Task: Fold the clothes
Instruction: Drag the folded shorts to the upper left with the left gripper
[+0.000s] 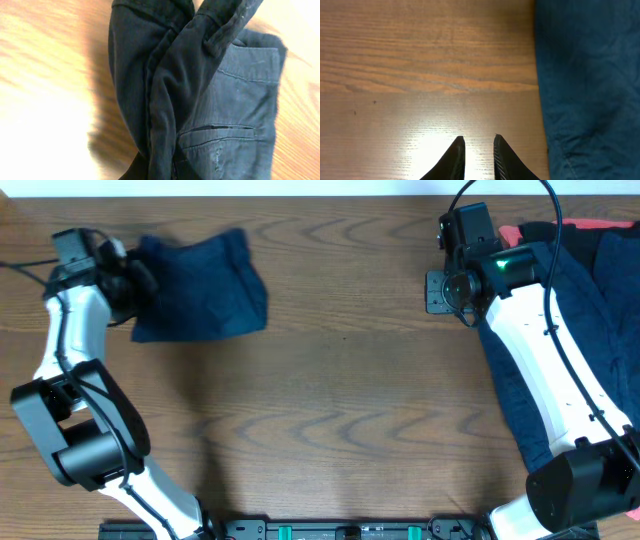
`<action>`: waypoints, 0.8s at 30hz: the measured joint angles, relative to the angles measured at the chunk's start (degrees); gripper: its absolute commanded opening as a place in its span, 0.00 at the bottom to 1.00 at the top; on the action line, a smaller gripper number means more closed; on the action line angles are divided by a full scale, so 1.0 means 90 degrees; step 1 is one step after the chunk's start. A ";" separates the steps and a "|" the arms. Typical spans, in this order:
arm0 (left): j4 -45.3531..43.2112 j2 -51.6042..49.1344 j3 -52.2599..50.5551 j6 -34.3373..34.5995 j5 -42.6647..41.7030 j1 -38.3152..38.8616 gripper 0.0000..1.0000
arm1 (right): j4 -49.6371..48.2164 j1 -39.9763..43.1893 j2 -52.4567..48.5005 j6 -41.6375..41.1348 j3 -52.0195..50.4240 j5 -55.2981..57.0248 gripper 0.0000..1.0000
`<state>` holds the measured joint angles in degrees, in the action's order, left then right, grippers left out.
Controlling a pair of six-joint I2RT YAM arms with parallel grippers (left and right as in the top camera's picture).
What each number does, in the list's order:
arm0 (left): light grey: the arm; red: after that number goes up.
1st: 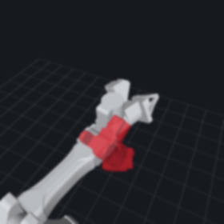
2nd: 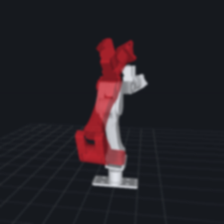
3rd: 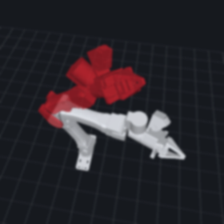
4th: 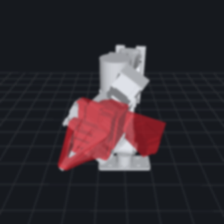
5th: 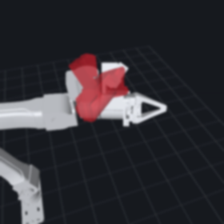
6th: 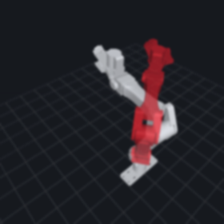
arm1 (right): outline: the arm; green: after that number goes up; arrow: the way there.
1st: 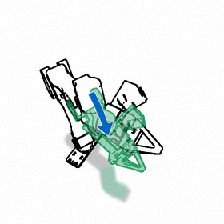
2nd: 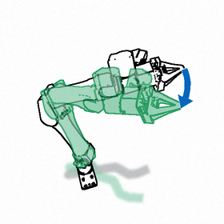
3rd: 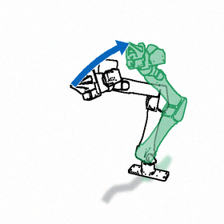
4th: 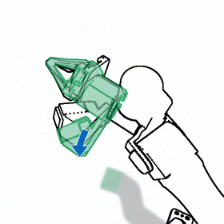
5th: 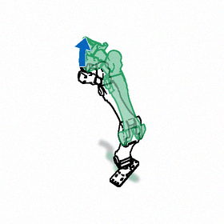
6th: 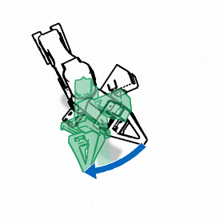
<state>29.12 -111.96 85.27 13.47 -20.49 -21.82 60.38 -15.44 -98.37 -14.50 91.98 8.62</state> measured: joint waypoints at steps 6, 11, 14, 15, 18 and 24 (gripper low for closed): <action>0.0085 -0.0002 0.0000 -0.0301 0.0296 -0.0194 0.08 | 0.0058 0.0000 0.0000 0.0000 0.0000 0.0000 0.18; 0.0129 0.0000 0.0000 -0.0483 0.0551 -0.0199 0.98 | 0.0095 0.0000 0.0000 0.0000 0.0000 0.0000 0.18; 0.0345 0.0000 0.0000 -0.0503 0.0903 -0.0248 0.98 | 0.0131 0.0002 0.0000 0.0000 0.0000 0.0000 0.19; 0.0420 -0.0002 0.0000 -0.0508 0.0993 -0.0274 0.98 | 0.0131 0.0015 0.0000 0.0000 0.0000 -0.0002 0.19; 0.0695 -0.0002 0.0010 -0.0510 0.1180 -0.0367 0.98 | 0.0129 0.0070 0.0000 -0.0034 0.0000 -0.0005 0.25; 0.0930 0.0017 0.0272 -0.0508 0.1333 -0.0345 0.98 | 0.0022 0.0406 0.0000 -0.0160 0.0000 -0.0345 0.39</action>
<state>37.50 -111.81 87.72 8.91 -8.49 -24.93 60.58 -11.79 -98.37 -15.94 91.98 5.52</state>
